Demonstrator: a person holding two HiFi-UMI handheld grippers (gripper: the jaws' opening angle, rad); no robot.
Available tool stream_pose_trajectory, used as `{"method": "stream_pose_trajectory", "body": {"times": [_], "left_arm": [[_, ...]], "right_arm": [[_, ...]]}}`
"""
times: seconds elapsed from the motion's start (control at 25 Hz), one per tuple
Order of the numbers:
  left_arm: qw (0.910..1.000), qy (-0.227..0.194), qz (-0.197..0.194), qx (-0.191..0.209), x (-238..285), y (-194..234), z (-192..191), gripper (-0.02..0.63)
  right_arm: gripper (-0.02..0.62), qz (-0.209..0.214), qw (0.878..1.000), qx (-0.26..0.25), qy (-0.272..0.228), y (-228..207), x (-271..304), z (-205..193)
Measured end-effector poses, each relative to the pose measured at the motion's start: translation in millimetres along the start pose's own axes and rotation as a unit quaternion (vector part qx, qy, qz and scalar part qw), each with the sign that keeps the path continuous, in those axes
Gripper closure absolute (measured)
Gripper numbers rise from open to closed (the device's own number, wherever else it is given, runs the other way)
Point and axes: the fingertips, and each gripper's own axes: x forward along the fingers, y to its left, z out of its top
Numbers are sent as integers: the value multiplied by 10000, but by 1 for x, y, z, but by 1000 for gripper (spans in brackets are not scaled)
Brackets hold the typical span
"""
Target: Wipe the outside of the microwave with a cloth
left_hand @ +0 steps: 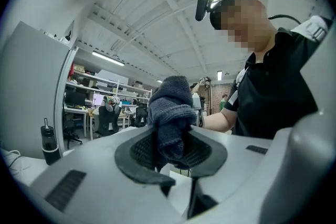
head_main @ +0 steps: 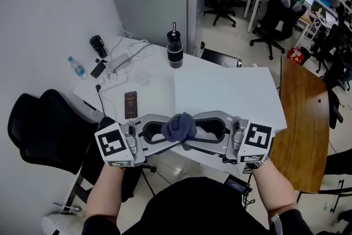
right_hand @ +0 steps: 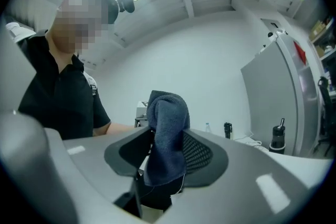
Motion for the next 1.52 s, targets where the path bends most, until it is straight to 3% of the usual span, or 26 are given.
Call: {"method": "stream_pose_trajectory", "body": {"times": [0.08, 0.16, 0.44, 0.64, 0.8, 0.96, 1.28, 1.52], "left_arm": [[9999, -18, 98, 39, 0, 2, 0, 500], [9997, -29, 236, 78, 0, 4, 0, 476], [9965, 26, 810, 211, -8, 27, -7, 449], [9900, -61, 1404, 148, -29, 47, -11, 437], [9806, -226, 1947, 7, -51, 61, -17, 440], [9742, -354, 2226, -91, -66, 63, -22, 483], [9684, -471, 2440, -204, -74, 51, -32, 535], [9683, -363, 2463, -208, -66, 41, -37, 540]], "right_arm": [[442, -125, 9999, -20, -31, -2, -3, 0], [529, -368, 9993, -56, -76, -8, -8, 1], [537, -1042, 9944, -163, 52, -32, -6, 0], [541, -1723, 9844, -112, 328, -61, -8, -7], [541, -2503, 9645, -129, 834, -92, -8, -24], [541, -3026, 9401, -222, 1558, -116, 0, -49], [543, -3385, 8872, -938, 2991, -139, 17, -96], [545, -3559, 8657, -1068, 3353, -148, 2, -110]]}}
